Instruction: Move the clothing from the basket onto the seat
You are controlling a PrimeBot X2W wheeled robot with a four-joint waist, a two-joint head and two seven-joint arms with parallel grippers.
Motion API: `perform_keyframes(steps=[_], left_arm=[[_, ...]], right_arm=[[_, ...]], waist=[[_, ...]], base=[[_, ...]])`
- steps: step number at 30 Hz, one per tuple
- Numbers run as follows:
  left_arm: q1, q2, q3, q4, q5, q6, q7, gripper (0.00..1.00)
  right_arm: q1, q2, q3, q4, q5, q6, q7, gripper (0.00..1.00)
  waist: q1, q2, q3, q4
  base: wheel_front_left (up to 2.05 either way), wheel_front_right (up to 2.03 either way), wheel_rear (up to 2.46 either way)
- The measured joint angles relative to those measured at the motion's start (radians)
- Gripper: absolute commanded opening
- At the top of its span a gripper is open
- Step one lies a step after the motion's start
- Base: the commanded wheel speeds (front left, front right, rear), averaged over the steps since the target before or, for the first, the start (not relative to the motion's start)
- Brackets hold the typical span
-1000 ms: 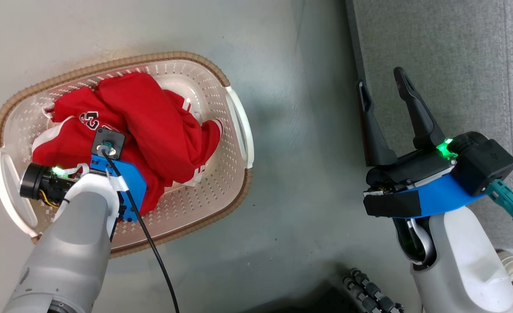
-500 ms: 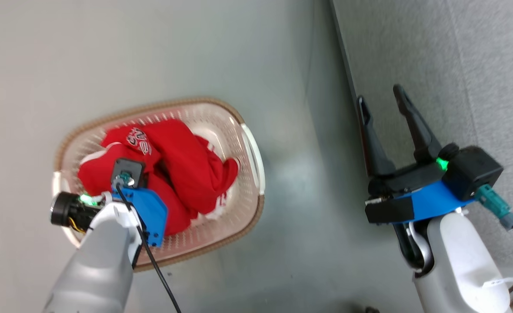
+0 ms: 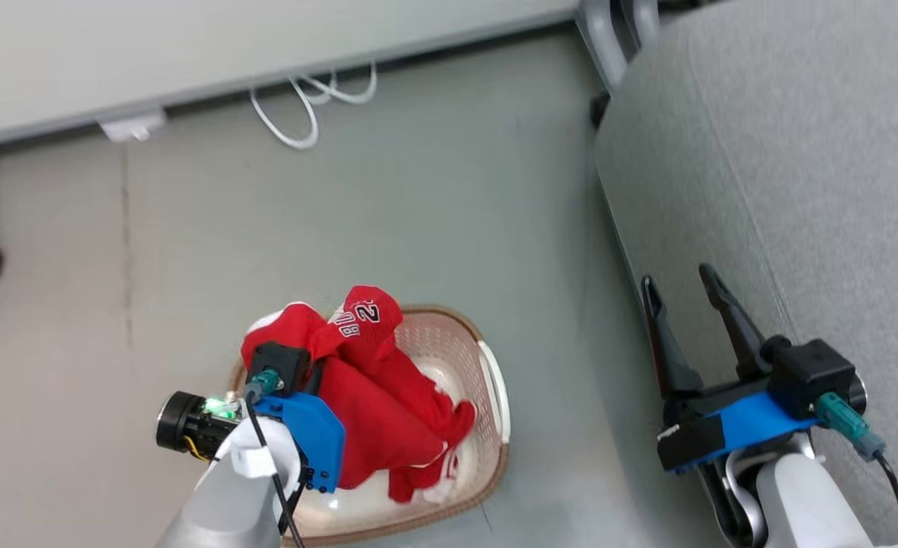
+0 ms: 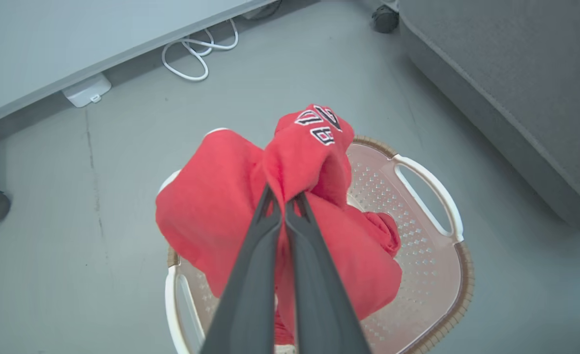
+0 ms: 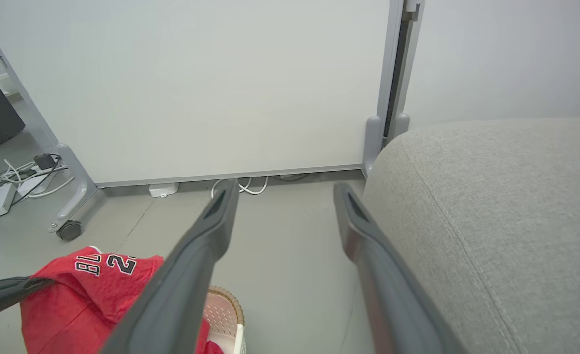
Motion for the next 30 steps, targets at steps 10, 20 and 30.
perform_keyframes(steps=[10, 20, 30], left_arm=[[0.047, -0.001, -0.209, -0.227, -0.177, -0.012, 0.016, 0.00], [-0.020, -0.002, -0.382, -0.386, -0.317, 0.000, 0.042, 0.00], [-0.126, -0.002, -0.527, -0.495, -0.471, 0.039, 0.073, 0.00]], right_arm=[[0.060, 0.000, -0.002, -0.017, 0.000, 0.000, 0.038, 1.00], [0.113, 0.000, 0.003, -0.035, 0.000, 0.000, 0.072, 1.00], [0.132, 0.000, 0.015, -0.046, -0.006, 0.000, 0.093, 1.00]], waist=[[0.0000, 0.0000, -0.173, 0.074], [0.0000, 0.0000, -0.258, 0.110], [0.0001, 0.0000, -0.296, 0.113]], base=[[0.00, 0.00, 0.00], [0.00, 0.00, 0.00], [0.00, 0.00, 0.00]])
